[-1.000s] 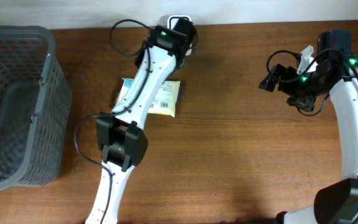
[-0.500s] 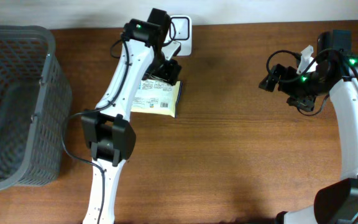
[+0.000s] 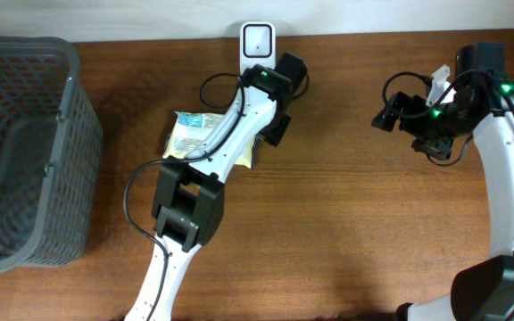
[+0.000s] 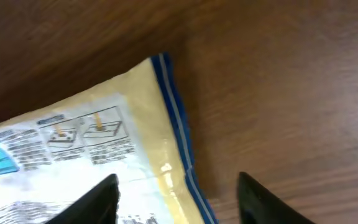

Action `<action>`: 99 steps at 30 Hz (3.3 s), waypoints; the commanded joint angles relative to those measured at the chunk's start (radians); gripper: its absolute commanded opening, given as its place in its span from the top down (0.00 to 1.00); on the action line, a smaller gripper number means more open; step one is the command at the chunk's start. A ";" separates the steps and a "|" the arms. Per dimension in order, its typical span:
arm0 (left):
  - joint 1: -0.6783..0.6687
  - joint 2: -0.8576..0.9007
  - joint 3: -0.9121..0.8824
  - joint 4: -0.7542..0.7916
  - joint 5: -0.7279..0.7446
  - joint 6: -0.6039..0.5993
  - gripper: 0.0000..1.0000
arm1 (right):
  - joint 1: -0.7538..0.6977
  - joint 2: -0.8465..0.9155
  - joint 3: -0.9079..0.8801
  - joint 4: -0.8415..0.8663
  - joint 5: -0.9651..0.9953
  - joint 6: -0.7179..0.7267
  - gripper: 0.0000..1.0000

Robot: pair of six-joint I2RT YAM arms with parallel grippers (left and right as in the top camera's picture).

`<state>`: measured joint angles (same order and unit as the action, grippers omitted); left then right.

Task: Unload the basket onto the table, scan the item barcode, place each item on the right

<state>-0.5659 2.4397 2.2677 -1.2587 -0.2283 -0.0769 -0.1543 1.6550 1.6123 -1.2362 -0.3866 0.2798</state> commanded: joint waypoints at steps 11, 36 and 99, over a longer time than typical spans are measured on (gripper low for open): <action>-0.008 0.182 0.009 -0.009 -0.136 -0.068 1.00 | 0.004 -0.005 -0.003 -0.001 0.005 -0.011 0.02; 0.194 0.424 0.870 -0.251 1.015 -0.118 1.00 | 0.004 -0.005 -0.003 -0.001 0.005 -0.011 0.02; 0.425 0.238 0.777 -0.430 0.040 -0.236 0.01 | 0.039 0.002 -0.003 0.185 -0.005 0.327 0.02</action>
<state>-0.1406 2.6759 3.0478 -1.6871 -0.1913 -0.3099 -0.1524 1.6550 1.6104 -1.1313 -0.3954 0.5098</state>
